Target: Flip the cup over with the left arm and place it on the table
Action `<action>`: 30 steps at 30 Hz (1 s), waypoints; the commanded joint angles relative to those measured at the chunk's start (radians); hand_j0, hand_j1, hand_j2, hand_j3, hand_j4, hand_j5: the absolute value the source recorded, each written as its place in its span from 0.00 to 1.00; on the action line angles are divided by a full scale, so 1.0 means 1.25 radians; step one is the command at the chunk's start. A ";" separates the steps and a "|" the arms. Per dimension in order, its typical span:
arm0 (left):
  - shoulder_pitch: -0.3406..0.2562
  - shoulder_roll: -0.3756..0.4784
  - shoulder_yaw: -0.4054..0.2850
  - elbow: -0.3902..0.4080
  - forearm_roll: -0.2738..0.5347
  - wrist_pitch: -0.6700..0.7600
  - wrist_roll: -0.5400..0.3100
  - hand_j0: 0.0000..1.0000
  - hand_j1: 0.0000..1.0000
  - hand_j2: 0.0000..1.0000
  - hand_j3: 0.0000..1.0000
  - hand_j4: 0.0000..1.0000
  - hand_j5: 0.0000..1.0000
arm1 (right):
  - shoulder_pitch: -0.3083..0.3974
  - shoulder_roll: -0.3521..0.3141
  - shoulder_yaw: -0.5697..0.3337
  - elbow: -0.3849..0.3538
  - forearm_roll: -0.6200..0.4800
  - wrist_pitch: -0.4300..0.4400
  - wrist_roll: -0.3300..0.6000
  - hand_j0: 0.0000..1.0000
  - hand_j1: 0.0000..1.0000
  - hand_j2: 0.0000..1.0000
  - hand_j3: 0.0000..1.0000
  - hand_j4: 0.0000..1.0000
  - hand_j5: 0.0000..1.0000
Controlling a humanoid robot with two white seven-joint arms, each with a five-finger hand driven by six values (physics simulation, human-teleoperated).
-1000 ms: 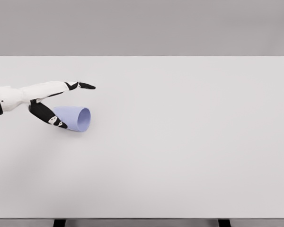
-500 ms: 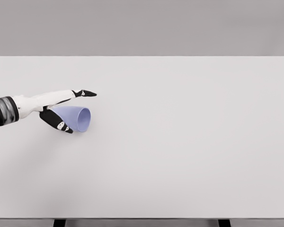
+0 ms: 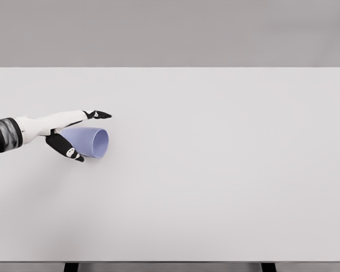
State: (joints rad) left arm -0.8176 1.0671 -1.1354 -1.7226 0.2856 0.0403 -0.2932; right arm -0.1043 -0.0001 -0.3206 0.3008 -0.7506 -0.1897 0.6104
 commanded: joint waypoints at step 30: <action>0.009 -0.028 -0.021 -0.027 -0.054 0.136 0.003 0.73 0.73 0.73 0.73 0.73 0.73 | 0.000 0.000 0.000 0.000 0.000 0.000 0.000 1.00 1.00 1.00 1.00 1.00 1.00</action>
State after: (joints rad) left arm -0.8069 1.0316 -1.1602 -1.7565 0.2109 0.2098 -0.2894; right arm -0.1043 -0.0001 -0.3206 0.3008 -0.7506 -0.1897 0.6104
